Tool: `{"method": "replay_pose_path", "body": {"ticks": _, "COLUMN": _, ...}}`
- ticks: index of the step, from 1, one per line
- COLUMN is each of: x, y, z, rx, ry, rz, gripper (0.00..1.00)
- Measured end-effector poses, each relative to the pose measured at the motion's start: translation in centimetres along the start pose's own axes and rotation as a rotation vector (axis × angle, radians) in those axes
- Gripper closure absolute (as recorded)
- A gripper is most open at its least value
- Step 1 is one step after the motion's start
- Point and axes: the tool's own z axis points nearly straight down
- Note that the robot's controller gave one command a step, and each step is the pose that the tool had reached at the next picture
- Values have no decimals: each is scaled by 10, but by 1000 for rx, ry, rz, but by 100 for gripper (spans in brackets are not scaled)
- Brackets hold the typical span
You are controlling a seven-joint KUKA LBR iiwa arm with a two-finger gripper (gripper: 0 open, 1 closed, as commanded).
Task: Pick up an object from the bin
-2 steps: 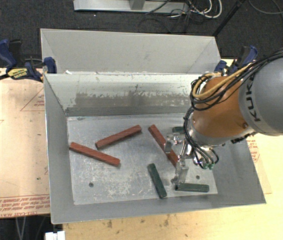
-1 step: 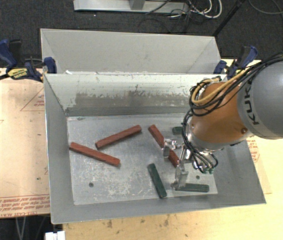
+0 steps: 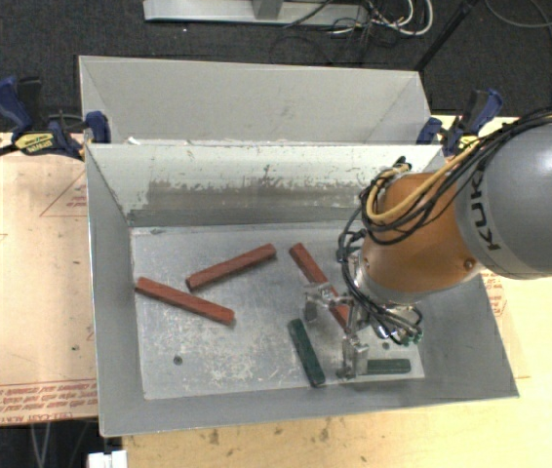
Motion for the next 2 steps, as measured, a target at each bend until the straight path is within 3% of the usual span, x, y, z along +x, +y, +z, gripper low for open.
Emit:
{"method": "replay_pose_path", "body": {"ticks": 1, "x": 13, "y": 1, "z": 8, "rx": -3, "ry": -5, "rz": -193, "gripper": 0}}
{"method": "replay_pose_path", "body": {"ticks": 2, "x": 24, "y": -33, "z": -15, "rx": -2, "ry": -2, "rz": -54, "gripper": 0}}
